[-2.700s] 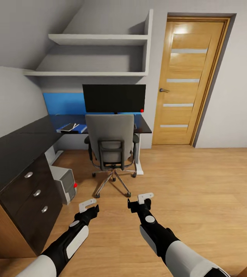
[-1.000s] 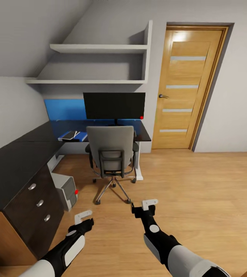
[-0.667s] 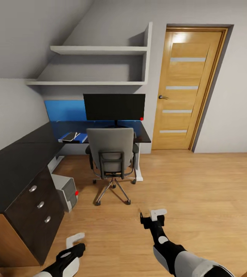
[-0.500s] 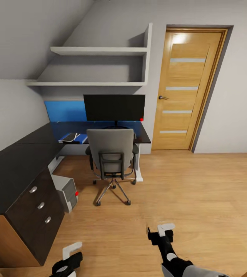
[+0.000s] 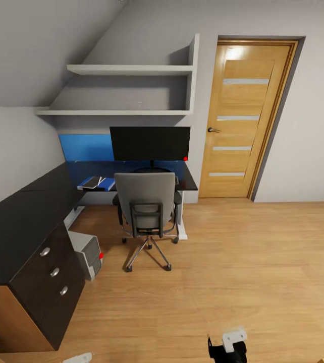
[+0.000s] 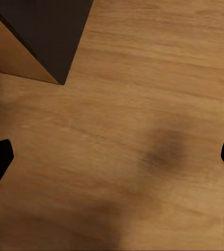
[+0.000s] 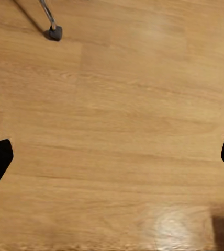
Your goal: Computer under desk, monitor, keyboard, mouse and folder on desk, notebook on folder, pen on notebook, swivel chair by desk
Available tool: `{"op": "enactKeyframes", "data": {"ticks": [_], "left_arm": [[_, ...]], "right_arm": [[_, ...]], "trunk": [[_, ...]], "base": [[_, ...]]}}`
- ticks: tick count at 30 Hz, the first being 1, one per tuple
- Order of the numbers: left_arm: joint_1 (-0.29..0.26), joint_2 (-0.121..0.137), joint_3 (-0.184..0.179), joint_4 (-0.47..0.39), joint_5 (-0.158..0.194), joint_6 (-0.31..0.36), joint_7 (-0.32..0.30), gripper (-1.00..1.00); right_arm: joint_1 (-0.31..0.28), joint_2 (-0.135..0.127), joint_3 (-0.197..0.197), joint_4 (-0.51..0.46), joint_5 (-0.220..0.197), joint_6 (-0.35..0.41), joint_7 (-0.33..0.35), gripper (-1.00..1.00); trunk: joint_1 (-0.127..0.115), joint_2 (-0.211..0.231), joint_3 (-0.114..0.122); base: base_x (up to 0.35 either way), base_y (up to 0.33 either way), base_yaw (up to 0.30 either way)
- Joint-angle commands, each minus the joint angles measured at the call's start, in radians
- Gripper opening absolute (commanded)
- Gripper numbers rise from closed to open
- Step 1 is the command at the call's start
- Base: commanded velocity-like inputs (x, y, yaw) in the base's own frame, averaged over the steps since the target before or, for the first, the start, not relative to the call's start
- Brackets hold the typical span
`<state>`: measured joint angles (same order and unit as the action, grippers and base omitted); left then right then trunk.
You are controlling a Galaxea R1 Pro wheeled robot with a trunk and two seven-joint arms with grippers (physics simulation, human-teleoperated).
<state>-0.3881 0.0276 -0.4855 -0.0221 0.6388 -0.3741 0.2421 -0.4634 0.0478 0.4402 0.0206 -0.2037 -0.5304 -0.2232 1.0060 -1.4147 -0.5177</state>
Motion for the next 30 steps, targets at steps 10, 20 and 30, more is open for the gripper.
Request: {"op": "enactKeyframes", "data": {"ticks": [10,20,30], "left_arm": [[0.043,0.050,-0.009,-0.001,-0.009,-0.046,-0.123,1.00],[0.053,0.053,-0.008,-0.001,-0.010,-0.045,-0.130,1.00],[0.054,0.052,-0.010,-0.001,-0.011,-0.036,-0.133,1.00]], "right_arm": [[0.126,0.000,0.009,0.003,-0.008,-0.004,-0.002,1.00],[0.139,0.000,0.009,0.001,-0.009,-0.005,-0.002,1.00],[0.140,0.000,0.009,0.001,-0.009,-0.005,-0.002,1.00]], "trunk": [[-0.039,0.070,0.031],[-0.062,0.112,0.049],[-0.062,0.112,0.049]], "base": [[0.000,0.000,0.000],[0.000,0.000,0.000],[0.000,0.000,0.000]]}}
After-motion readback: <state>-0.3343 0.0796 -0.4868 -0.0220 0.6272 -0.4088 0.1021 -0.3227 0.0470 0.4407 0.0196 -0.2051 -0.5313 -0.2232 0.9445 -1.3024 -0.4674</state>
